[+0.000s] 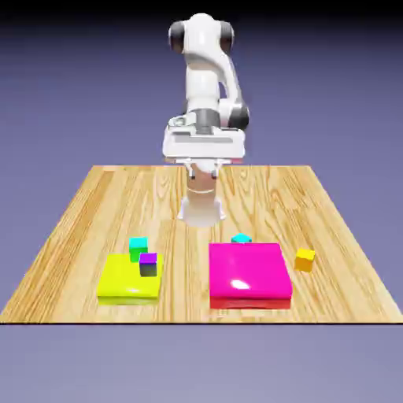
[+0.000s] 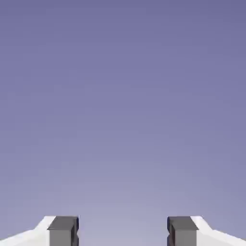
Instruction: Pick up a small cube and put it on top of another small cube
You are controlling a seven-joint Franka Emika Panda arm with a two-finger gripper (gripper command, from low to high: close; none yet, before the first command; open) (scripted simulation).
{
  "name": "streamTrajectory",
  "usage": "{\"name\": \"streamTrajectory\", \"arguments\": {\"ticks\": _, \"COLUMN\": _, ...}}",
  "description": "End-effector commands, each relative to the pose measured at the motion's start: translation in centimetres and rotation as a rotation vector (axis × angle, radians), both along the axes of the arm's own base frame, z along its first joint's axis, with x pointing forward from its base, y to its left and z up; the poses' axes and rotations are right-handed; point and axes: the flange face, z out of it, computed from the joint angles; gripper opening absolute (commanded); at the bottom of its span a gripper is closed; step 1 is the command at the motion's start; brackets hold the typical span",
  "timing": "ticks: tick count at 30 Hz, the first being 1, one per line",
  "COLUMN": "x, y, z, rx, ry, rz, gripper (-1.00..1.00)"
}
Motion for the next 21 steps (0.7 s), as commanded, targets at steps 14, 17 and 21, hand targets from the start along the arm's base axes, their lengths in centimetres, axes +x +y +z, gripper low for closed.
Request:
{"name": "streamTrajectory", "arguments": {"ticks": 14, "x": -4.0, "y": 21.7, "z": -18.1, "rx": -0.224, "ry": 0.38, "rz": 0.713, "gripper": 0.0}}
{"name": "streamTrajectory", "arguments": {"ticks": 17, "x": -7.4, "y": 25.6, "z": -22.2, "rx": -0.27, "ry": 0.456, "rz": 0.871, "gripper": 0.0}}
{"name": "streamTrajectory", "arguments": {"ticks": 21, "x": -10.4, "y": 28.0, "z": -25.1, "rx": -0.303, "ry": 0.511, "rz": 0.988, "gripper": 0.0}}
